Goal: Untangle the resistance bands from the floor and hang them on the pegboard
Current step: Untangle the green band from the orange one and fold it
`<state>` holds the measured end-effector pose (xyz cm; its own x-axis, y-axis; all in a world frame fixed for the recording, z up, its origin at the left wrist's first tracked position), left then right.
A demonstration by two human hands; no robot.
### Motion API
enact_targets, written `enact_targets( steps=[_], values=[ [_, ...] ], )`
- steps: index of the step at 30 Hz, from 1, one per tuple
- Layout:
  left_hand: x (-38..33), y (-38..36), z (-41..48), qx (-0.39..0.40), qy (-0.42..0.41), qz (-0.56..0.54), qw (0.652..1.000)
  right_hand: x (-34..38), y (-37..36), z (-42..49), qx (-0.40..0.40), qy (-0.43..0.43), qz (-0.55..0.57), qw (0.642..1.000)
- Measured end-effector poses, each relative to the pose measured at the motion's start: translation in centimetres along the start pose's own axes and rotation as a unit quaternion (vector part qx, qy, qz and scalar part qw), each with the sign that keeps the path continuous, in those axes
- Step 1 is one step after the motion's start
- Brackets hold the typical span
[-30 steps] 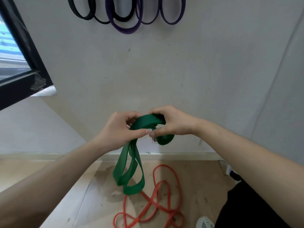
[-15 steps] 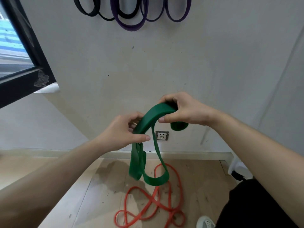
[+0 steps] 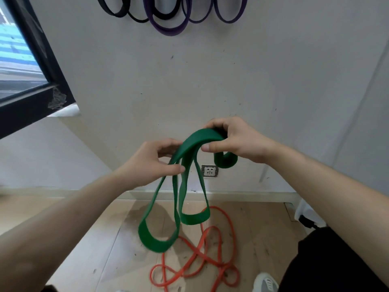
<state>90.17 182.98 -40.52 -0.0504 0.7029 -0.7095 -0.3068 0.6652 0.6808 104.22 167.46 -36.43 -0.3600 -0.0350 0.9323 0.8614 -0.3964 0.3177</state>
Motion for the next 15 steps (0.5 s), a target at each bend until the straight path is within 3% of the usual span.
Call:
enact_targets(
  steps=[6,15],
  values=[
    [-0.2,-2.6,-0.3,0.015,0.040,-0.102,0.994,0.3,-0.2,-0.1,-0.049,0.026,0.123,0.991],
    [-2.6,-4.5,0.7,-0.081,0.039,-0.124,0.988,1.7,0.5,-0.8,-0.095,0.083,0.172,0.977]
  ],
)
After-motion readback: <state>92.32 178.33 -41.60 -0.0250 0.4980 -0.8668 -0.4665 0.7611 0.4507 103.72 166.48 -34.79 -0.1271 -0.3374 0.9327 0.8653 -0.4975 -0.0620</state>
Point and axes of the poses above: each hand's wrist, its own z-axis towards the middle knuckle, its own y-axis out of the back of the hand, x = y × z, the point moved 5 cm from there along z, towards the middle knuckle, and after that the axes turned 12 degrees about z, right-handed, at the moved point
